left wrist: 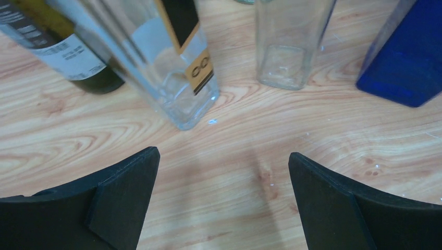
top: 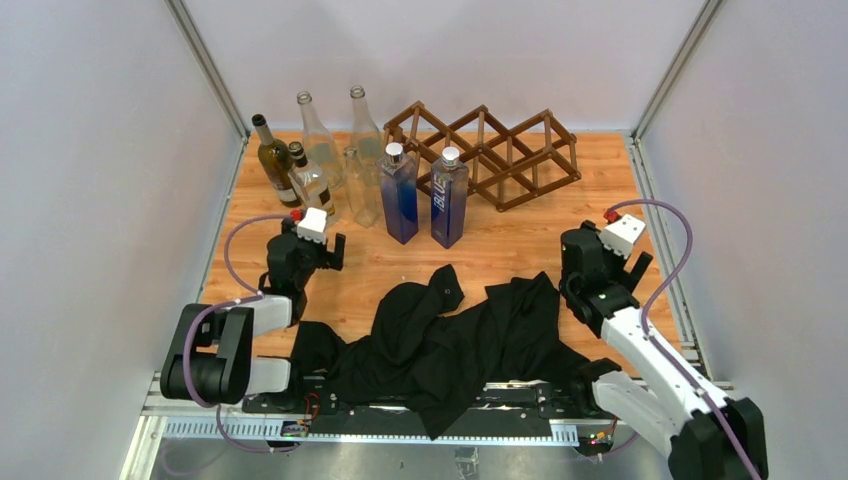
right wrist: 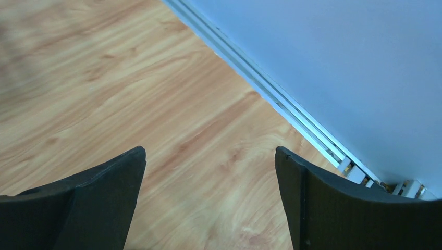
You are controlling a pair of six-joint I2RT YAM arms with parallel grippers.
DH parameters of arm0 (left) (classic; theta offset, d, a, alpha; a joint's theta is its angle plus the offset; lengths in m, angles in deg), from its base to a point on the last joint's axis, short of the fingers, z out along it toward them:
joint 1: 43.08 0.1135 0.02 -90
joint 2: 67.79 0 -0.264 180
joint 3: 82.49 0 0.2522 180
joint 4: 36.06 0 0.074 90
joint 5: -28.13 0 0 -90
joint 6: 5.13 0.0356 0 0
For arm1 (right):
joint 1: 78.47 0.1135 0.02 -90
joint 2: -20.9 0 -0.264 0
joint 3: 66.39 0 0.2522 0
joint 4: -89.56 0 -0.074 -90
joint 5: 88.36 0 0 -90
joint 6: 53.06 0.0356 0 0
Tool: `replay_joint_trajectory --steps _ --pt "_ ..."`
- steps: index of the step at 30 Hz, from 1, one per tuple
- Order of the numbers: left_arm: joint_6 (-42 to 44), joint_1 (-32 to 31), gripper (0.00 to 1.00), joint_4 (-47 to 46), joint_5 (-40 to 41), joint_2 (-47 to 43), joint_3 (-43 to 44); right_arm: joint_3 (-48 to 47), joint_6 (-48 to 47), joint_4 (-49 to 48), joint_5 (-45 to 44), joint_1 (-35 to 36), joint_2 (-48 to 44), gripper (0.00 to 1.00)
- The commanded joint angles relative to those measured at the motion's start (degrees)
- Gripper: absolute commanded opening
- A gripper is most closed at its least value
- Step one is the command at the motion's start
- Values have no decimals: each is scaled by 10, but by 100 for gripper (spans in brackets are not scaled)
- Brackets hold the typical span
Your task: Take the wine bottle off the wine rack
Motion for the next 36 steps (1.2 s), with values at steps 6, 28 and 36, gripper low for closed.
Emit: replay_joint_trajectory --steps 6,28,36 --pt "-27 16 100 -278 27 15 -107 167 -117 -446 64 -98 102 98" --pt "-58 23 100 -201 59 38 -51 175 -282 -662 392 -140 315 100" --pt "-58 23 100 -202 59 39 -52 169 -260 -657 371 -152 319 100"
